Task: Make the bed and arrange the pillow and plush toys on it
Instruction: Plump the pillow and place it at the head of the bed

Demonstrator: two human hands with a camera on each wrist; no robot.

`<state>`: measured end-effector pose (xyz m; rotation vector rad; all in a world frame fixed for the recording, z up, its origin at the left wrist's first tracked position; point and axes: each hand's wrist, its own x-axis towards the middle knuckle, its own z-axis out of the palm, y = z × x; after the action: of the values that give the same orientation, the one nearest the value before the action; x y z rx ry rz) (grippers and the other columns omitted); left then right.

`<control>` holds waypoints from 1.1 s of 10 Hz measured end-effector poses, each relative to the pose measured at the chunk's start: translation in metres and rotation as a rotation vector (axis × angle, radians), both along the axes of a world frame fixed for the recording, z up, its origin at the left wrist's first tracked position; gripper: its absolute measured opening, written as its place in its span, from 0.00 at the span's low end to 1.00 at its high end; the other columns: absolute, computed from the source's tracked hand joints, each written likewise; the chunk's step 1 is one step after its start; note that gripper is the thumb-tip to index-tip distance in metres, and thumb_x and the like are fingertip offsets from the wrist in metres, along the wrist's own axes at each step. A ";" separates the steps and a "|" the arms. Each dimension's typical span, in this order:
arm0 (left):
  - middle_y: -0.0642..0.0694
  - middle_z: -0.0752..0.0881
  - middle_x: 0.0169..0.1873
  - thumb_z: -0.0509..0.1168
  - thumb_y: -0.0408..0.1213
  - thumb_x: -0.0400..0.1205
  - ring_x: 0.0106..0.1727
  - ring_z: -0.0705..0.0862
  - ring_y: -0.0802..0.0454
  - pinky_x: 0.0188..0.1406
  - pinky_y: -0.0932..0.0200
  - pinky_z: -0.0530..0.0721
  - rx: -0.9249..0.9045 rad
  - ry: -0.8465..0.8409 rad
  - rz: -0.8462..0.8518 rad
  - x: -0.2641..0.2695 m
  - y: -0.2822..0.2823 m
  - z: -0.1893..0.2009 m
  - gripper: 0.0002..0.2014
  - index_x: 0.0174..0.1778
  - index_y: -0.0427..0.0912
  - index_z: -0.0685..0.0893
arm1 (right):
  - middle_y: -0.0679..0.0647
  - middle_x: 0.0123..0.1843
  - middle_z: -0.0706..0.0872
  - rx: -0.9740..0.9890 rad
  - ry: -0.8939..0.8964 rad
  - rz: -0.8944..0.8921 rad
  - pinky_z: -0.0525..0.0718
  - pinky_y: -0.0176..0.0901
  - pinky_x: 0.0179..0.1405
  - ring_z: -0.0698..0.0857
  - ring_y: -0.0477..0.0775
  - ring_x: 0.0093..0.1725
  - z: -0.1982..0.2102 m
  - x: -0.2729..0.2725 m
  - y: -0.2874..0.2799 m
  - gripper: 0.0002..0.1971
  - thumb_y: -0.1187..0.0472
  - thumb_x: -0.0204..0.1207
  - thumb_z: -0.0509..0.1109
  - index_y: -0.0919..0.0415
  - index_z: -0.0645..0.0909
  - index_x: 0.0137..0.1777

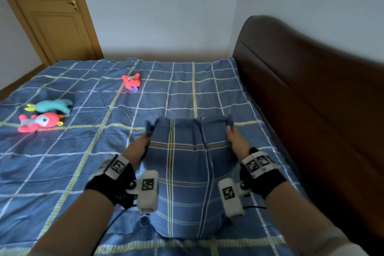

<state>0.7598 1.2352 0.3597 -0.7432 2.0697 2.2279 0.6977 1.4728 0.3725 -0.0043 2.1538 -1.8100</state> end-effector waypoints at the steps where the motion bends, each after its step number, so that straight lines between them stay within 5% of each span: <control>1: 0.51 0.85 0.31 0.55 0.41 0.86 0.37 0.80 0.56 0.40 0.61 0.78 0.049 0.015 0.136 0.003 -0.015 -0.002 0.10 0.44 0.47 0.81 | 0.61 0.76 0.71 -0.139 -0.003 -0.108 0.70 0.55 0.74 0.73 0.62 0.74 0.003 -0.004 0.029 0.26 0.48 0.84 0.51 0.59 0.62 0.78; 2: 0.40 0.85 0.39 0.51 0.36 0.87 0.33 0.80 0.56 0.36 0.63 0.77 0.057 -0.053 0.120 0.009 0.002 -0.024 0.13 0.42 0.42 0.79 | 0.61 0.77 0.71 0.124 0.009 0.013 0.65 0.53 0.77 0.70 0.61 0.75 -0.021 0.014 0.022 0.30 0.45 0.82 0.56 0.66 0.64 0.77; 3: 0.32 0.81 0.54 0.48 0.31 0.87 0.38 0.76 0.53 0.41 0.60 0.75 -0.132 -0.112 0.027 0.017 0.024 -0.016 0.16 0.64 0.31 0.76 | 0.58 0.81 0.63 0.215 0.060 0.030 0.59 0.47 0.80 0.63 0.59 0.80 -0.036 0.019 0.022 0.25 0.59 0.86 0.52 0.65 0.56 0.81; 4: 0.30 0.78 0.62 0.50 0.29 0.86 0.53 0.73 0.47 0.56 0.52 0.73 -0.220 -0.065 0.029 0.001 0.007 -0.005 0.18 0.70 0.24 0.71 | 0.55 0.82 0.61 0.215 0.173 -0.093 0.58 0.47 0.81 0.60 0.56 0.82 -0.007 0.004 0.040 0.26 0.58 0.85 0.55 0.59 0.55 0.81; 5: 0.41 0.75 0.50 0.53 0.27 0.84 0.54 0.70 0.49 0.51 0.54 0.71 -0.295 -0.030 0.012 -0.008 -0.003 0.005 0.16 0.67 0.29 0.74 | 0.46 0.84 0.52 0.269 0.492 -0.152 0.45 0.50 0.84 0.49 0.47 0.84 0.037 0.004 0.040 0.29 0.58 0.84 0.58 0.49 0.53 0.82; 6: 0.39 0.78 0.47 0.53 0.27 0.81 0.54 0.74 0.47 0.51 0.54 0.69 -0.346 0.019 -0.020 -0.010 -0.001 0.001 0.10 0.54 0.36 0.76 | 0.41 0.84 0.50 0.571 0.530 0.112 0.34 0.59 0.82 0.45 0.45 0.84 0.042 0.021 0.004 0.26 0.51 0.84 0.54 0.43 0.53 0.81; 7: 0.27 0.79 0.56 0.54 0.31 0.82 0.61 0.78 0.33 0.56 0.49 0.71 -0.405 -0.027 -0.012 -0.001 0.005 -0.001 0.14 0.59 0.28 0.76 | 0.39 0.85 0.46 1.016 0.425 0.417 0.27 0.65 0.76 0.39 0.48 0.84 0.010 0.035 -0.018 0.25 0.45 0.85 0.43 0.40 0.48 0.81; 8: 0.26 0.74 0.69 0.50 0.28 0.86 0.71 0.73 0.31 0.58 0.49 0.71 -0.438 -0.065 0.013 0.003 -0.001 -0.007 0.18 0.69 0.24 0.70 | 0.39 0.84 0.44 1.026 0.503 0.346 0.26 0.65 0.75 0.38 0.49 0.84 0.013 0.037 -0.023 0.25 0.44 0.84 0.43 0.40 0.46 0.81; 9: 0.25 0.73 0.69 0.50 0.29 0.86 0.71 0.72 0.30 0.61 0.48 0.72 -0.447 -0.076 0.019 0.004 -0.006 -0.011 0.18 0.70 0.23 0.69 | 0.38 0.84 0.42 0.924 0.538 0.305 0.23 0.63 0.73 0.35 0.48 0.83 0.018 0.039 -0.031 0.26 0.45 0.84 0.45 0.40 0.45 0.81; 10: 0.28 0.75 0.68 0.50 0.31 0.86 0.71 0.73 0.32 0.65 0.45 0.72 -0.402 -0.091 0.031 0.006 -0.006 -0.012 0.13 0.61 0.33 0.76 | 0.39 0.85 0.42 1.014 0.466 0.485 0.24 0.65 0.74 0.36 0.46 0.83 0.007 0.038 -0.035 0.25 0.46 0.85 0.41 0.43 0.46 0.82; 11: 0.37 0.74 0.56 0.52 0.32 0.85 0.59 0.74 0.41 0.57 0.51 0.70 -0.303 -0.061 0.046 0.003 -0.008 0.010 0.13 0.34 0.47 0.71 | 0.38 0.84 0.44 0.907 0.378 0.526 0.23 0.64 0.74 0.39 0.43 0.84 0.020 0.027 -0.029 0.26 0.45 0.85 0.42 0.45 0.48 0.82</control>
<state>0.7629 1.2269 0.3698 -0.8701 2.4127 1.9051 0.7249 1.4439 0.3928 -0.6658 2.6904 -0.4925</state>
